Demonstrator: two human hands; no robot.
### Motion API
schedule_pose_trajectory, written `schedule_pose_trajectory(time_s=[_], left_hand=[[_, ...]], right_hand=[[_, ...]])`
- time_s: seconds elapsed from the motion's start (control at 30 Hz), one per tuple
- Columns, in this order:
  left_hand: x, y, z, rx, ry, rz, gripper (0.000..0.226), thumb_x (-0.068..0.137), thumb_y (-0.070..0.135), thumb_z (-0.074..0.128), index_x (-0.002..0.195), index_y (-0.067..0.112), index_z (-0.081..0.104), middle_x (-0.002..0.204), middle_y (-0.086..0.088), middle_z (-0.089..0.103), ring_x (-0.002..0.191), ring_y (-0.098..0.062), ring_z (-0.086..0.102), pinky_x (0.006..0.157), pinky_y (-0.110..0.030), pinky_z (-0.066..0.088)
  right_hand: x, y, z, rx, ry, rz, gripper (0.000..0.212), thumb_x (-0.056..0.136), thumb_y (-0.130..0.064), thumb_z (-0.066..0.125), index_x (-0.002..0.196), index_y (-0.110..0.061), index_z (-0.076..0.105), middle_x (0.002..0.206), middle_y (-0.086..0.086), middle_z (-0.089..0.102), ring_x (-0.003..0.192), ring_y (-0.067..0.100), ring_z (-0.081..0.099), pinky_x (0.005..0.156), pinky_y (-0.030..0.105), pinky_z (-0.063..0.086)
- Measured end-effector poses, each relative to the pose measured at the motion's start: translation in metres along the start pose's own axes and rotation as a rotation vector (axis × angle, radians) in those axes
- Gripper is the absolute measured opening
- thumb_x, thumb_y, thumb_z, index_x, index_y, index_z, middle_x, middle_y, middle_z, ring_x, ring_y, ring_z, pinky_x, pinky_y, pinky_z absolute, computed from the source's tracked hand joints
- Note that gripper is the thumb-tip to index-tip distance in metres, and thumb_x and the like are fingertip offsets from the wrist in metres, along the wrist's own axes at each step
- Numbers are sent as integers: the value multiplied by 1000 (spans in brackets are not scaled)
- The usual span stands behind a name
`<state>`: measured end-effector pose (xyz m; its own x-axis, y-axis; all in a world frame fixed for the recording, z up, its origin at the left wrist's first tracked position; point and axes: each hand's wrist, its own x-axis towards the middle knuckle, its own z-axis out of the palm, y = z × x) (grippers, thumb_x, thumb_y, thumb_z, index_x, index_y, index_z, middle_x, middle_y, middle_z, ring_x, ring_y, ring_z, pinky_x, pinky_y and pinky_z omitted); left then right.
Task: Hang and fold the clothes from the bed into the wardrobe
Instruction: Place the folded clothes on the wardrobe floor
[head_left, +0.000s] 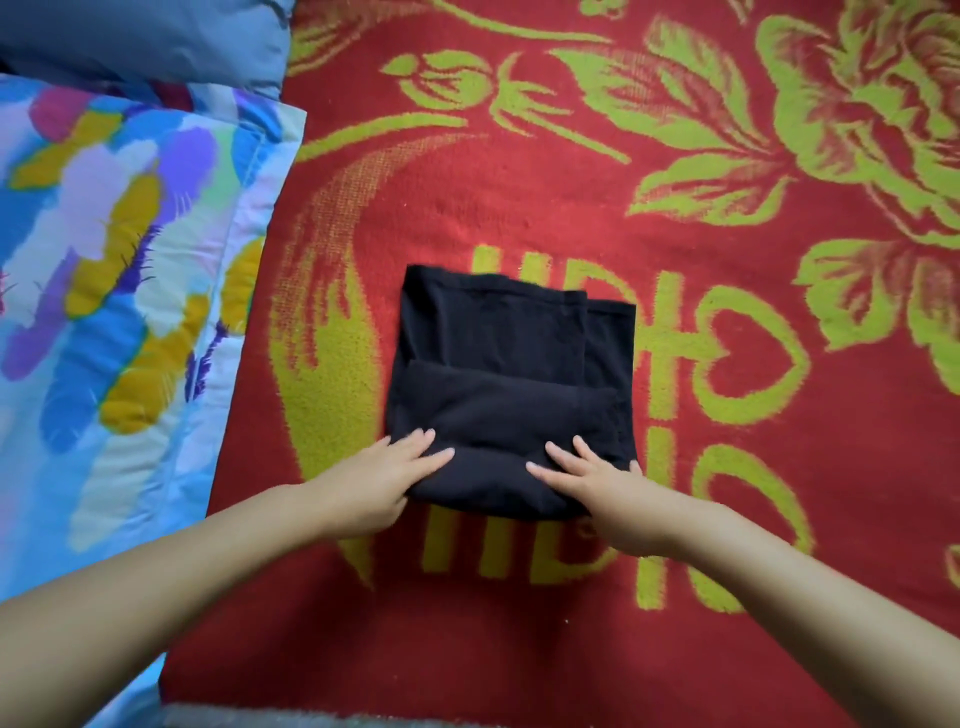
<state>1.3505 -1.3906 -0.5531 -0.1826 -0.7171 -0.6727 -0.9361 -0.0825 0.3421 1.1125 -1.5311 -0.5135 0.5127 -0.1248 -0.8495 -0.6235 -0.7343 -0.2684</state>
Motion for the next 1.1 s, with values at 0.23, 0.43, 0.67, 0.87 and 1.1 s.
schedule_pose_trajectory(time_s=[0.23, 0.43, 0.67, 0.87, 1.1], left_hand=[[9, -29, -127, -644, 46, -69, 27, 59, 19, 42, 73, 2, 58, 57, 4, 47, 54, -11, 44, 54, -25, 32], [100, -66, -126, -797, 609, -449, 26, 88, 8, 50, 111, 7, 62, 102, -12, 65, 95, -27, 58, 80, -31, 43], [126, 19, -54, 83, 829, -239, 56, 95, 35, 29, 148, 16, 31, 156, -5, 26, 145, -22, 23, 113, -58, 7], [131, -28, -31, -2, 695, -332, 60, 93, 42, 23, 150, 22, 25, 158, 0, 19, 146, -19, 15, 115, -54, 3], [98, -53, -26, -84, 773, -434, 59, 100, 37, 28, 151, 11, 15, 158, -4, 3, 147, -21, 1, 117, -52, -1]], right_hand=[[-25, 50, -111, 421, 242, -85, 49, 92, -5, 53, 128, -39, 55, 121, -26, 55, 110, 1, 52, 81, 6, 40], [64, 78, -118, 512, 719, 195, 48, 93, -8, 49, 140, -16, 47, 142, 5, 49, 132, 21, 42, 106, 26, 32], [117, -3, -52, 33, 975, 247, 56, 99, -33, 29, 152, -19, 19, 161, 4, 13, 148, 24, -4, 109, 63, -10], [129, 56, -30, 228, 894, 489, 54, 100, -42, 16, 153, -34, 5, 161, -11, -1, 148, 14, -6, 111, 59, -14], [86, 78, -12, 211, 895, 524, 57, 103, -38, 15, 154, -17, 0, 160, -3, -12, 143, 11, -23, 114, 54, -15]])
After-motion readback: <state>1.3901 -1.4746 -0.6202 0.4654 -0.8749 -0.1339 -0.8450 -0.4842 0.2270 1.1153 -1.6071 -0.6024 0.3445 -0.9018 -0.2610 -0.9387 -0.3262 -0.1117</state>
